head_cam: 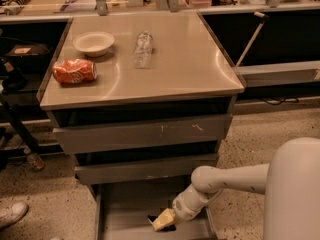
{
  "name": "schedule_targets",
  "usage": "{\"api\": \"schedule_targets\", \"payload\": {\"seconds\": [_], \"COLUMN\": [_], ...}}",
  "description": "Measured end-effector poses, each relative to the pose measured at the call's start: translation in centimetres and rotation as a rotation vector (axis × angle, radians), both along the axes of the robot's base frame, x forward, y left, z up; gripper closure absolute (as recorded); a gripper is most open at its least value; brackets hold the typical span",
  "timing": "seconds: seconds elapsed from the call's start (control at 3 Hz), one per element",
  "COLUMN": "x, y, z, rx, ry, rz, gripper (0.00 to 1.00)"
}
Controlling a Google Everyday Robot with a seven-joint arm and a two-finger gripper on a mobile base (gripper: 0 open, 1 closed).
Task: Place rxbar chocolate into bottom drawer
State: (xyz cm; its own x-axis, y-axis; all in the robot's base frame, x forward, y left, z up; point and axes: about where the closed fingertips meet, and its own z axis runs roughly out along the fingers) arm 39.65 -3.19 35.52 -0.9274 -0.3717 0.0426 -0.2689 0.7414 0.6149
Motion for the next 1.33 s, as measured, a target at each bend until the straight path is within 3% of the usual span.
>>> {"api": "schedule_targets", "payload": {"seconds": [0.67,1.33], "x": [2.5,2.2], "y": [-0.3,0.6], "z": [-5.7,-6.8], "rx": [0.046,0.076], "ry": [-0.06,-0.048], "rz": [-0.292,-0.315], "gripper": [1.0,1.0]}}
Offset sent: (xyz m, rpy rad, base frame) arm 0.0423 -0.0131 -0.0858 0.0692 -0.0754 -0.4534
